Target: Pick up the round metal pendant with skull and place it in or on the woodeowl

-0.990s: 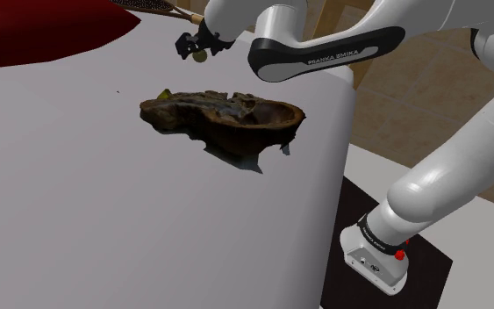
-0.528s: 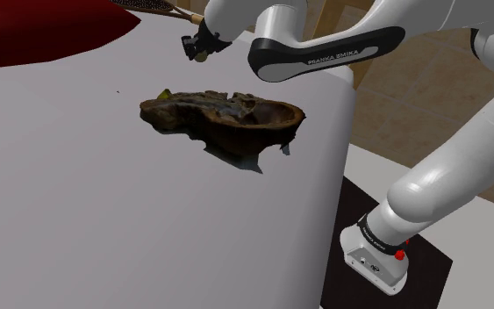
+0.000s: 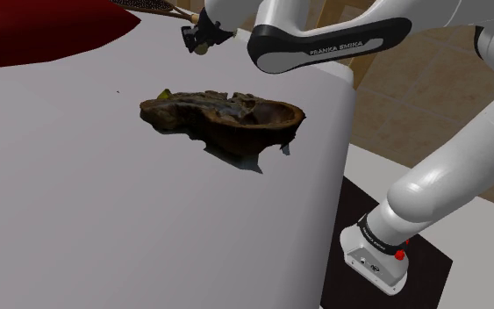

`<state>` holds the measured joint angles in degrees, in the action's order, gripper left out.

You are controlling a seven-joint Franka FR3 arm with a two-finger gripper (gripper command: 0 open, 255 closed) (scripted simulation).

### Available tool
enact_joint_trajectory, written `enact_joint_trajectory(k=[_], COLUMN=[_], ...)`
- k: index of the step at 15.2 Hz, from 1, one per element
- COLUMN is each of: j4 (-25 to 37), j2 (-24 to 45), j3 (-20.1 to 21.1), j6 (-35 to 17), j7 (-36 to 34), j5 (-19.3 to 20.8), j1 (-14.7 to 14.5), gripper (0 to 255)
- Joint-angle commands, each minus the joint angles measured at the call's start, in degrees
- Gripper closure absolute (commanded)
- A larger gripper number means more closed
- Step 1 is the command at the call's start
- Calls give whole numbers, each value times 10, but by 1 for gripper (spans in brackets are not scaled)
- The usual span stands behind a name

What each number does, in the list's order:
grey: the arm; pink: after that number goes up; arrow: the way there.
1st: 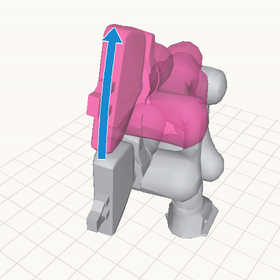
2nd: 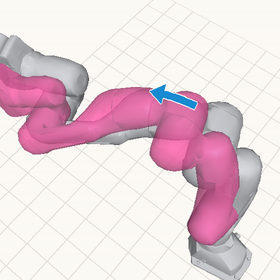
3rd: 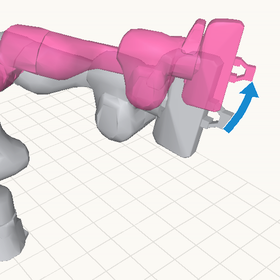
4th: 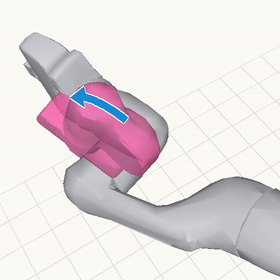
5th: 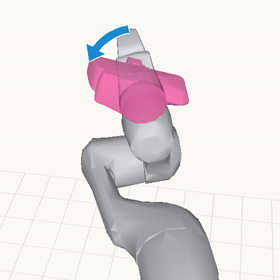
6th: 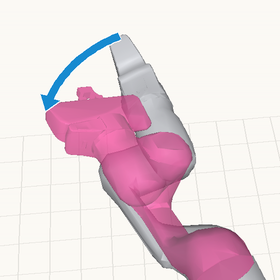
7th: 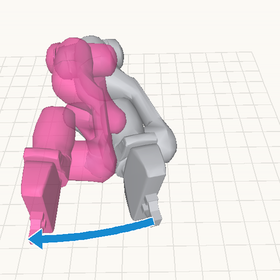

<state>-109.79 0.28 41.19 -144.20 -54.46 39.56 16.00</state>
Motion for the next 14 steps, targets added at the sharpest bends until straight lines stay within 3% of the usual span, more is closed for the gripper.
enact_joint_trajectory(k=[1,14], j4=[10,93], j2=[-4,-13], j3=[1,3], j6=[10,87], j7=[14,87], j5=[-14,-77], j1=[0,-5], gripper=[255,255])
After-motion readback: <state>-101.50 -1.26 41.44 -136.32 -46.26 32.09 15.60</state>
